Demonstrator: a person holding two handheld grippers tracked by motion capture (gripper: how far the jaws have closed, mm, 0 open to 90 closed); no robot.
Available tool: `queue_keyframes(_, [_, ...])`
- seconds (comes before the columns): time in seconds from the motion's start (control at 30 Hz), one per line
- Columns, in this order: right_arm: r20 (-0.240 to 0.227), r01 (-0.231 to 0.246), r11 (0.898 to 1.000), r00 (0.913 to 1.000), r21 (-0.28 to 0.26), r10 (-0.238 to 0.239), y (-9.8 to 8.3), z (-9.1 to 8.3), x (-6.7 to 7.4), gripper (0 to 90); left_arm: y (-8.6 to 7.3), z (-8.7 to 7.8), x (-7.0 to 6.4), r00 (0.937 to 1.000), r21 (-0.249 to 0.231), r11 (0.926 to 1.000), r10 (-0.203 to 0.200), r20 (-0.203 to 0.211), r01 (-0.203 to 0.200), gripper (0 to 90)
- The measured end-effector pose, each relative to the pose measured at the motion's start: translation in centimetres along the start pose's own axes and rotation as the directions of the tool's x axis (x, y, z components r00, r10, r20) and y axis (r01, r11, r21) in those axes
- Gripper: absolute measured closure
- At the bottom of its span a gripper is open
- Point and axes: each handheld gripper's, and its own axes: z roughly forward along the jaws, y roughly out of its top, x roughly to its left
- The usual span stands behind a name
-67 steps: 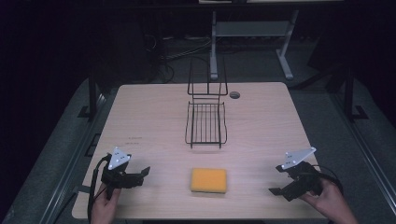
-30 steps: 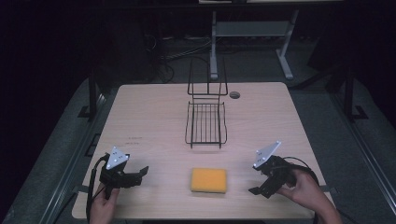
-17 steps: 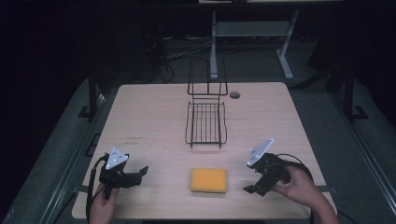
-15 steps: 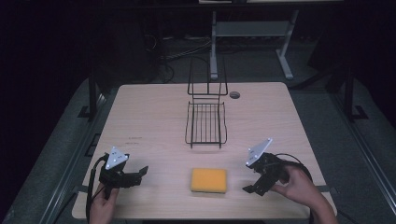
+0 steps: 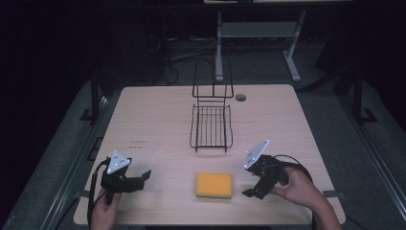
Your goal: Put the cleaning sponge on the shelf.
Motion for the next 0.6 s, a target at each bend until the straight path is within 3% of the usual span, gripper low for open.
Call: queue_keyframes(0.6, [-0.021,0.034,0.999,0.9992,0.014,-0.034,1.6,0.8,0.1,14.7,0.0,-0.1,0.0,1.0000,-0.008,1.0000,-0.003,-0.001,0.003,14.3])
